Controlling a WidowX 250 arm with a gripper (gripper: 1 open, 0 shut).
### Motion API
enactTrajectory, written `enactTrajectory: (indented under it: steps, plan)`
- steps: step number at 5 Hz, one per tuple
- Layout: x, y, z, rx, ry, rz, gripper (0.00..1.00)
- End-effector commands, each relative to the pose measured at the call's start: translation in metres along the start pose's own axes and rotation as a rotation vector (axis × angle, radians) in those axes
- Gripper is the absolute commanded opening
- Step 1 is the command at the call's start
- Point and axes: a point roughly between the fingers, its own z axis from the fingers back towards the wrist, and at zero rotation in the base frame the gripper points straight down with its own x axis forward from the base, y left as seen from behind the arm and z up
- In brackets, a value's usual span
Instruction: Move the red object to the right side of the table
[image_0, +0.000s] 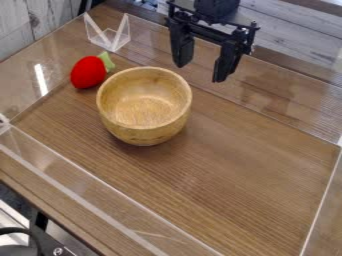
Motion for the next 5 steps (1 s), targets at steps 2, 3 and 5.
enactTrajectory:
  steps: [2, 3, 5]
  plan:
    - [-0.013, 0.003, -0.010, -0.013, 0.035, 0.034, 1.00]
    - [-0.023, 0.021, -0.011, -0.025, 0.014, 0.081, 1.00]
    - [-0.032, 0.093, 0.008, -0.031, -0.045, 0.070, 1.00]
